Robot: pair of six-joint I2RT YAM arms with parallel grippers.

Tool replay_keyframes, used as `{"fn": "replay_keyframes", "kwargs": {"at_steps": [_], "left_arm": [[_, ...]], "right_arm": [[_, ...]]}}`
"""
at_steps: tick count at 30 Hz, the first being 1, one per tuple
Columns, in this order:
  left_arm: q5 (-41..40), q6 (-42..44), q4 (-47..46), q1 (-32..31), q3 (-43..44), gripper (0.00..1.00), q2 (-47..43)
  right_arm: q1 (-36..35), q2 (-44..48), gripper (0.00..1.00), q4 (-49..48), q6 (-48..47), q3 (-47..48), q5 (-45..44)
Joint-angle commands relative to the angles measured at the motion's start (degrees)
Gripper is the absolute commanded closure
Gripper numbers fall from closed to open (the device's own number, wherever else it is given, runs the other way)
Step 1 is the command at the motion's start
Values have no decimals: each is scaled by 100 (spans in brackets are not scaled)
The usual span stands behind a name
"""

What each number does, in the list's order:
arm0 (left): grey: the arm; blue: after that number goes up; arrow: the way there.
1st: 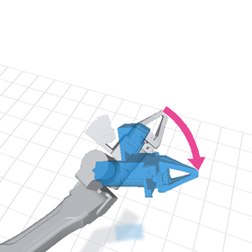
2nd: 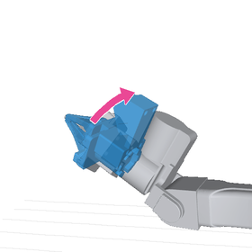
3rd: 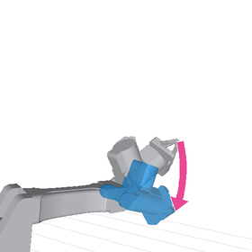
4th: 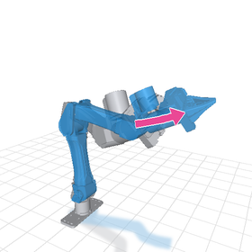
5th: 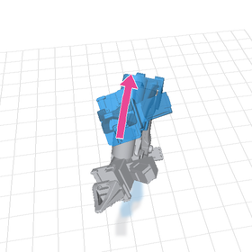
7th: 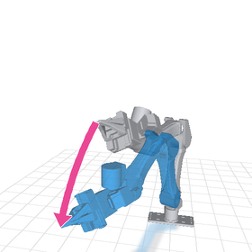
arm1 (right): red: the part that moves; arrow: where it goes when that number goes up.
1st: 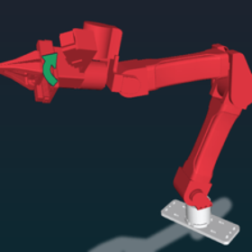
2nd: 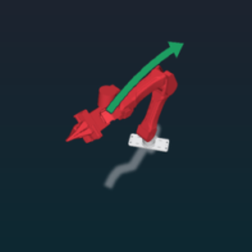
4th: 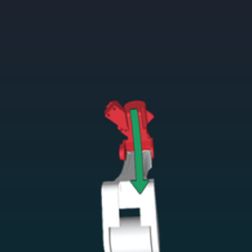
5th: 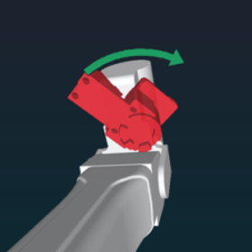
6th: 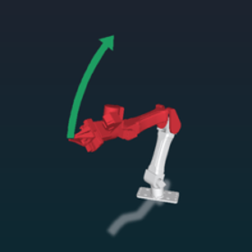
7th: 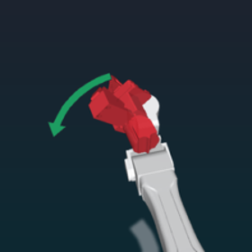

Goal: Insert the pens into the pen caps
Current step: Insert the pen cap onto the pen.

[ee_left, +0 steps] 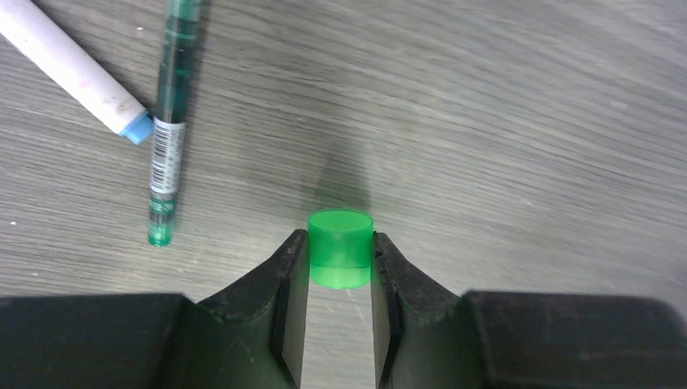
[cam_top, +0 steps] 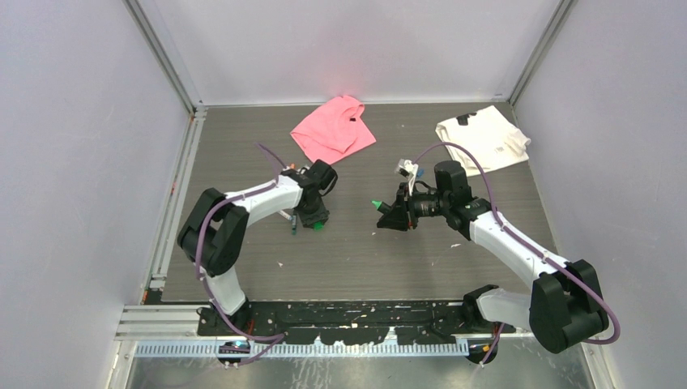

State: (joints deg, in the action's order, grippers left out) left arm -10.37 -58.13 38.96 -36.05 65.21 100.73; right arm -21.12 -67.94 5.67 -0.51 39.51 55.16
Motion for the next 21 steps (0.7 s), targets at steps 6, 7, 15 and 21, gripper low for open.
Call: {"fn": "replay_keyframes", "kwargs": {"at_steps": [6,7,15,21], "left_arm": [[746,-655,-1400,152,228,86,-1771],[769,-799,-1562,157,195,86,-1882],[573,-1785,-1831,178,258,88,-2291],[452,-1930,-2012,179,362,88,-2339]], "right_arm": [[-128,-111,99,-740,176,578,-160],[-169,-155,99,-827,326,646,-249],[-748,-530,99,-813,631,1091,-1382],[-1071,-763,99,-918,1173,1193,-1847]]}}
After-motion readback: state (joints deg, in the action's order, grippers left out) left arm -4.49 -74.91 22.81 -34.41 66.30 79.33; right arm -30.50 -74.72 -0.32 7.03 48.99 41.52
